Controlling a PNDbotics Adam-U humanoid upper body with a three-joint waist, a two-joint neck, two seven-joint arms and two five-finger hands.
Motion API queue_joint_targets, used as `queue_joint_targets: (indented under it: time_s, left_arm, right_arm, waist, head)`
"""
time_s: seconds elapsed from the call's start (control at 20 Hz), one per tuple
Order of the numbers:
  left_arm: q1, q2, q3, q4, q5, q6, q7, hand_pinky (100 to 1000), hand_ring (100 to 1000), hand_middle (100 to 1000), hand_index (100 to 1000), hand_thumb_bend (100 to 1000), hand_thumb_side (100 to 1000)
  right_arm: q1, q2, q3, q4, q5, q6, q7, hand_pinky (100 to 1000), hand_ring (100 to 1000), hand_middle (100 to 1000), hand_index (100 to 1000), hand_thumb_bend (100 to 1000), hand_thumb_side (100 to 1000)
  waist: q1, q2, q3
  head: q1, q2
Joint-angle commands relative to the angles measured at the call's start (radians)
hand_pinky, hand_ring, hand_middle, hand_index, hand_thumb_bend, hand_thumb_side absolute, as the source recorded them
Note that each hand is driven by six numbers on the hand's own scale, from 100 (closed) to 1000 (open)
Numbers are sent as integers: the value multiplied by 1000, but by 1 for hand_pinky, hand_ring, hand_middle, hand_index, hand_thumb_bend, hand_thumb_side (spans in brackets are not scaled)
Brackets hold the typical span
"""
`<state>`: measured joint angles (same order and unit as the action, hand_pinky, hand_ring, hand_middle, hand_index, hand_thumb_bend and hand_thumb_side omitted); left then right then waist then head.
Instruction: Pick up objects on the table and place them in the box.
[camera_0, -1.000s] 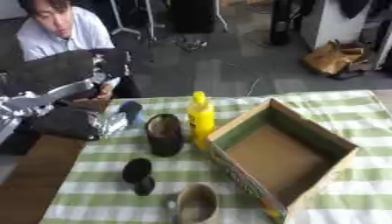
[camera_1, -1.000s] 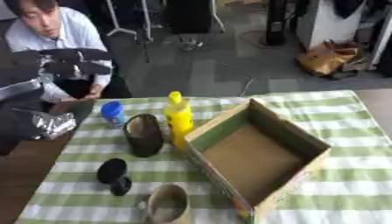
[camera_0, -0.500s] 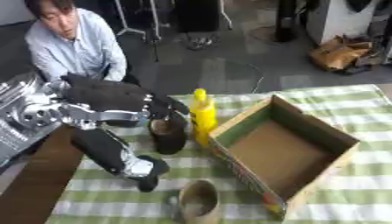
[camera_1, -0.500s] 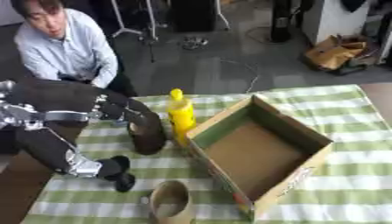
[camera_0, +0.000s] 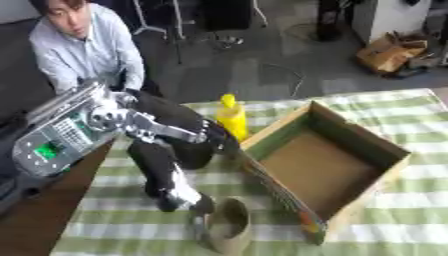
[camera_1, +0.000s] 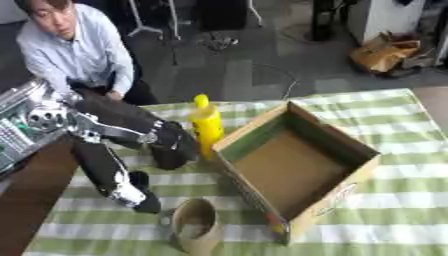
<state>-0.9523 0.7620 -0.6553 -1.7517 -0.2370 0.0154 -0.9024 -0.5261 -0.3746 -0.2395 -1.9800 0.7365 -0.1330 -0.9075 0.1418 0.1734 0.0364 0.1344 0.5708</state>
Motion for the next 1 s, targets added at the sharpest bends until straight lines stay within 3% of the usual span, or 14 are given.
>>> queue_joint_targets:
  time_s: [0.05, 0.55, 1.0]
  left_arm:
    - [-35, -21, -23, 28, 20, 12, -5, 1000, 1000, 1000, 1000, 753, 738]
    - [-52, -91, -64, 106, -4, -1, -5, 1000, 1000, 1000, 1000, 783, 682]
    - [-31, -84, -124, 136, -20, -39, -5, 1000, 1000, 1000, 1000, 750, 685]
  right_arm:
    - [-7, -26, 4, -20, -13, -4, 1, 855, 716, 628, 591, 100, 848]
    - [-8, -23, 13, -20, -21, -9, 1, 855, 707, 614, 584, 100, 844]
    - [-7, -22, 16, -20, -25, -8, 1, 854, 703, 603, 576, 100, 843]
  waist:
    - [-3, -18, -1]
    - [1, -13, -6]
    - [-3, -11, -11]
  head:
    - [-1, 15]
    - [0, 21]
    - [1, 22]
